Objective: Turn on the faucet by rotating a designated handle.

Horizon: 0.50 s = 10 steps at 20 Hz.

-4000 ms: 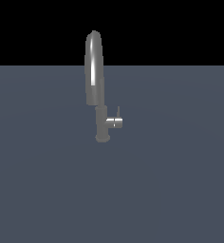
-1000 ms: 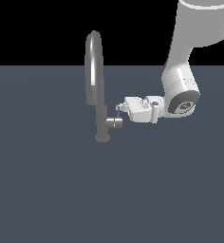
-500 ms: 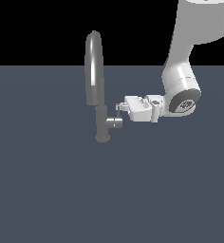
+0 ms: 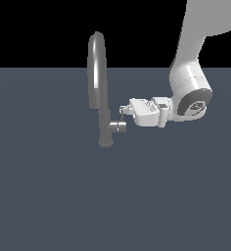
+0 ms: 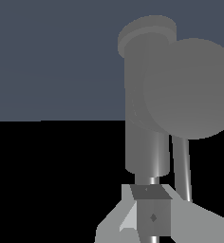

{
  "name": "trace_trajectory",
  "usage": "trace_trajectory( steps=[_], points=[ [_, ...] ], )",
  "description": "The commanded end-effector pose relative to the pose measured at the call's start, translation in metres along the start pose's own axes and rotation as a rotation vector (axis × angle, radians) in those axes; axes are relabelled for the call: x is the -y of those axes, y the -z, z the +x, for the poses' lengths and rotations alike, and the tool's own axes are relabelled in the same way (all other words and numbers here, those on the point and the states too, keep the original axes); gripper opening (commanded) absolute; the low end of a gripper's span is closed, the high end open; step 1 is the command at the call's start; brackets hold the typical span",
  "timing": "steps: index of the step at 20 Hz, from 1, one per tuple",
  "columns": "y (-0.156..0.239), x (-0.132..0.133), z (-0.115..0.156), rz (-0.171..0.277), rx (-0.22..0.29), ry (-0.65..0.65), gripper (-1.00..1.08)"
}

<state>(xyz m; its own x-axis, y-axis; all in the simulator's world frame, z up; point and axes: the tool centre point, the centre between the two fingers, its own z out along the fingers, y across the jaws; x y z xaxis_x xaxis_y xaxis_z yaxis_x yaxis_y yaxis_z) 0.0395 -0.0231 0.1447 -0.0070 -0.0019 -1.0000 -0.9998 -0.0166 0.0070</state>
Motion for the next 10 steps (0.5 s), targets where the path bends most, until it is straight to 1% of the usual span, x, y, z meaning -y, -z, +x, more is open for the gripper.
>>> trace_trajectory(
  steps=[1,10],
  points=[
    [0.0,-0.003,0.0,0.0,0.0,0.0,-1.0],
    [0.0,-0.03,0.0,-0.002,0.001,0.0,-1.0]
  ],
)
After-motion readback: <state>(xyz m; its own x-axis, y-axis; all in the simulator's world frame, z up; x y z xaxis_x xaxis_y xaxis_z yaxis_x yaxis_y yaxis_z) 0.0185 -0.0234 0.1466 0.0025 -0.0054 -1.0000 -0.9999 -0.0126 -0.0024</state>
